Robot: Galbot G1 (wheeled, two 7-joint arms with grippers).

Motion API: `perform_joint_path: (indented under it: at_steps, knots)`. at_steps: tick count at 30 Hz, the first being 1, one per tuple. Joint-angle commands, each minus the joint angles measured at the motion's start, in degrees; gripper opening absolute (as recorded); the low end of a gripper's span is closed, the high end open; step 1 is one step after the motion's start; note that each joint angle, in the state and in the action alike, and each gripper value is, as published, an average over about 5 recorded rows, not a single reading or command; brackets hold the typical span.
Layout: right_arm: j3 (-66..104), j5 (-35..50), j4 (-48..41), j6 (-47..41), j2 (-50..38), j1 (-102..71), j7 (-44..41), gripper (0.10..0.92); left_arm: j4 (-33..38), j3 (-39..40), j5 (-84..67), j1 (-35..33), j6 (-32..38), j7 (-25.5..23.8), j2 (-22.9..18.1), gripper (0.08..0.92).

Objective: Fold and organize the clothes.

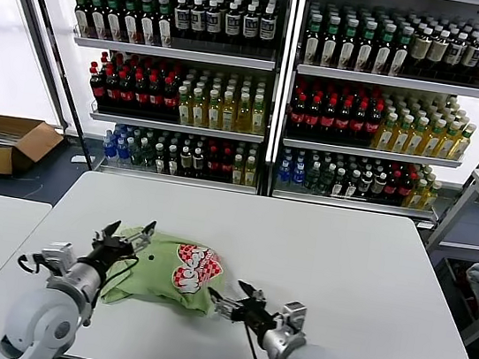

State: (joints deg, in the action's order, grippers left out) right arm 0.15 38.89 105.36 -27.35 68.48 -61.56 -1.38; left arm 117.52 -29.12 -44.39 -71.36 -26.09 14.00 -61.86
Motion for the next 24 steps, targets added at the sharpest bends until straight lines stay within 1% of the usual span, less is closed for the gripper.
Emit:
perform_joint_path:
  at_steps: [1, 5, 10, 15, 19, 22, 24]
  knots:
    - [-10.96, -0.78, -8.75, -1.6, 3.19, 9.24, 0.18, 0.732, -0.52, -8.7, 6.06, -3.43, 2.58, -6.45, 0.94, 0.823]
    - [-10.87, -1.39, -9.18, -0.83, 3.55, 10.46, -1.14, 0.602, -0.99, -8.91, 5.12, -3.55, 2.58, -6.4, 0.85, 0.823]
    - [-9.44, -4.28, -6.37, -0.8, 1.33, 9.24, -3.13, 0.455, -1.47, -9.19, 4.09, -3.25, 2.62, -6.43, 1.02, 0.823]
    - [-5.24, -9.0, -1.49, -1.29, -2.87, 4.07, -4.81, 0.316, -2.28, -9.23, 3.41, -3.31, 2.78, -6.47, 0.84, 0.823]
    - [2.14, -9.02, 3.83, -0.85, -8.9, -2.07, -6.89, 0.196, -2.98, -9.51, 2.57, -3.66, 2.96, -6.61, 0.56, 0.823]
    - [8.61, -8.74, 8.29, 0.29, -14.16, -6.88, -8.61, 0.138, -3.35, -9.51, 2.27, -3.82, 3.1, -6.67, 0.28, 0.823]
    - [12.67, -8.11, 10.88, 1.07, -17.15, -10.21, -9.22, 0.129, -3.26, -9.34, 2.1, -3.98, 3.11, -6.75, 0.01, 0.823]
